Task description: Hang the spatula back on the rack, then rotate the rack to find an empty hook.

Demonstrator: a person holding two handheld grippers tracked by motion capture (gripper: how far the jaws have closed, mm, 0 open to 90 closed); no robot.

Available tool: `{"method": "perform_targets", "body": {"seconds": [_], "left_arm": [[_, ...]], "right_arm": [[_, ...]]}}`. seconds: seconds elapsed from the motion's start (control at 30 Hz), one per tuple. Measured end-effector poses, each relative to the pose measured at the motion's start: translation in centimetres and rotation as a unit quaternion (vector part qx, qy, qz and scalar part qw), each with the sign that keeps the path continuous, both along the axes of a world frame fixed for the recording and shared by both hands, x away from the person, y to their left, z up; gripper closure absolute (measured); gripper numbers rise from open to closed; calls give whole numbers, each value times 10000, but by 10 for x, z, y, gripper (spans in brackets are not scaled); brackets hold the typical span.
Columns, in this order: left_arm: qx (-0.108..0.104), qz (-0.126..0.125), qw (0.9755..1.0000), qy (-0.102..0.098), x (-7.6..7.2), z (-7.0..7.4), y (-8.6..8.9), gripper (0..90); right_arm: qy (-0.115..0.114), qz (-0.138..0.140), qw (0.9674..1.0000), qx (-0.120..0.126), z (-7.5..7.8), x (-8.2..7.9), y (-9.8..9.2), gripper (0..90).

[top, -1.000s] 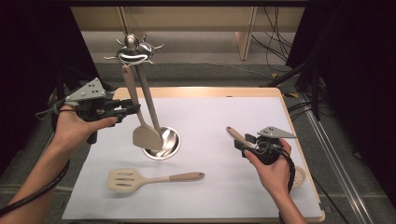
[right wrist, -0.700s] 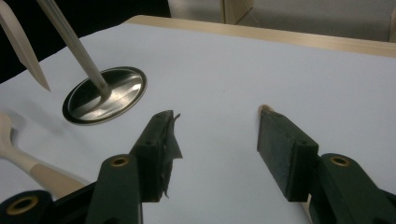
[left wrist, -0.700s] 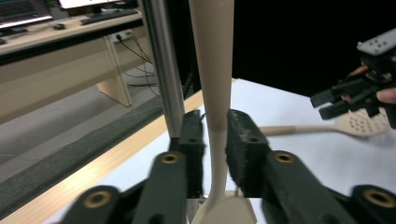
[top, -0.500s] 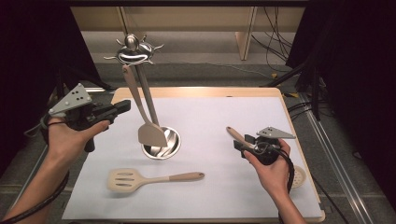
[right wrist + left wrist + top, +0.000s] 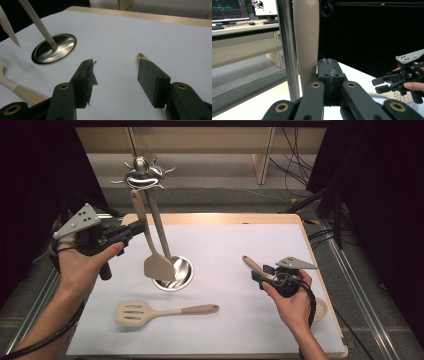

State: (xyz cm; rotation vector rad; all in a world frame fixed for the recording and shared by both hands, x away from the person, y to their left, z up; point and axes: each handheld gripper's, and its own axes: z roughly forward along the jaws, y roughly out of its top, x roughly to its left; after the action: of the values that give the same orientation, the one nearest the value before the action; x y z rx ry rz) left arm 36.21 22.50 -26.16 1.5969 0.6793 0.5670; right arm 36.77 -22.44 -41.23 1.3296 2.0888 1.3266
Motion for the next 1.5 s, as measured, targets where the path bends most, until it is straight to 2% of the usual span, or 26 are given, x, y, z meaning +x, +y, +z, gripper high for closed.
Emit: {"method": "perform_targets", "body": {"seconds": [0.13, 0.17, 0.23, 0.3, 0.33, 0.5, 0.53, 0.6, 0.63, 0.67, 0.7, 0.8, 0.83, 0.9, 0.93, 0.97, 1.0, 1.03, 1.07, 1.13, 1.2, 1.3, 1.4, 1.47, 1.5], "left_arm": [[-28, 2, 10000, -32, 0, 3, -3, 895], [-38, 2, 10000, -33, 0, 3, -3, 895], [-42, 11, 10000, -44, 1, 5, -4, 895], [-79, 14, 9999, -64, 0, 7, -4, 895], [-89, 24, 9999, -67, 0, 8, -5, 895], [-241, -4, 9995, -201, -2, 18, -7, 895], [-266, 13, 9993, -254, -2, 23, -8, 895], [-306, 21, 9991, -279, -2, 25, -9, 895], [-321, 25, 9990, -305, -1, 27, -9, 895], [-325, 24, 9989, -327, -1, 29, -10, 895], [-341, 29, 9989, -333, -1, 30, -11, 895], [-385, 11, 9985, -381, 0, 34, -13, 895], [-410, 21, 9984, -399, 0, 35, -13, 895], [-472, 27, 9982, -366, 0, 37, -13, 895], [-470, 29, 9979, -440, 0, 39, -13, 895], [-505, 35, 9979, -406, 0, 41, -13, 895], [-508, 48, 9978, -434, 0, 42, -13, 895], [-508, 60, 9976, -461, 0, 44, -13, 895], [-511, 83, 9975, -489, 0, 45, -12, 895], [-532, 94, 9973, -496, 1, 48, -10, 895], [-513, 95, 9974, -502, 1, 48, -11, 895], [-496, 106, 9974, -519, 1, 48, -10, 895], [-473, 186, 9973, -539, 1, 48, -7, 895], [-482, 233, 9972, -529, 1, 49, -5, 895], [-474, 277, 9971, -534, 1, 49, -4, 895]], "right_arm": [[-195, 71, 9998, -77, -2, 2, -2, 472], [-84, 20, 10000, 24, -1, 0, 0, 472], [-80, 18, 9999, 73, -2, 0, 1, 472], [-78, 15, 9999, 68, -1, 0, 1, 473], [-109, 55, 9999, -69, 0, 0, 0, 472], [-12, -19, 10000, 42, 2, -3, 4, 472], [-121, 107, 9999, -47, -1, 0, 2, 472], [-168, 144, 9997, -64, -2, 2, 1, 472], [-85, 93, 9999, -101, -2, 0, 2, 472], [-163, 117, 9997, -154, -2, 2, 0, 472], [-76, 145, 9999, 19, -3, 2, 2, 472], [-167, 112, 9998, -66, -2, 3, -1, 472], [-41, 59, 10000, 47, -2, 1, 1, 472], [-36, 64, 10000, 17, -2, 1, 0, 472], [-79, 65, 9999, 24, -3, 1, 1, 472], [-170, 123, 9998, -33, -3, 3, 0, 472], [-155, 132, 9998, -14, -3, 3, 0, 472], [2, 49, 10000, 73, -1, 0, 2, 472], [11, 24, 10000, -5, 0, 0, 2, 472], [-127, 103, 9998, -91, 0, 1, 1, 472], [-131, 103, 9998, -61, 0, 1, 3, 472], [18, 75, 10000, -45, 0, -1, 5, 472], [-78, 106, 9999, 32, 0, 1, 5, 472], [-60, 68, 10000, 15, 0, 0, 4, 472], [-152, 125, 9998, -22, 0, 2, 3, 472]]}}
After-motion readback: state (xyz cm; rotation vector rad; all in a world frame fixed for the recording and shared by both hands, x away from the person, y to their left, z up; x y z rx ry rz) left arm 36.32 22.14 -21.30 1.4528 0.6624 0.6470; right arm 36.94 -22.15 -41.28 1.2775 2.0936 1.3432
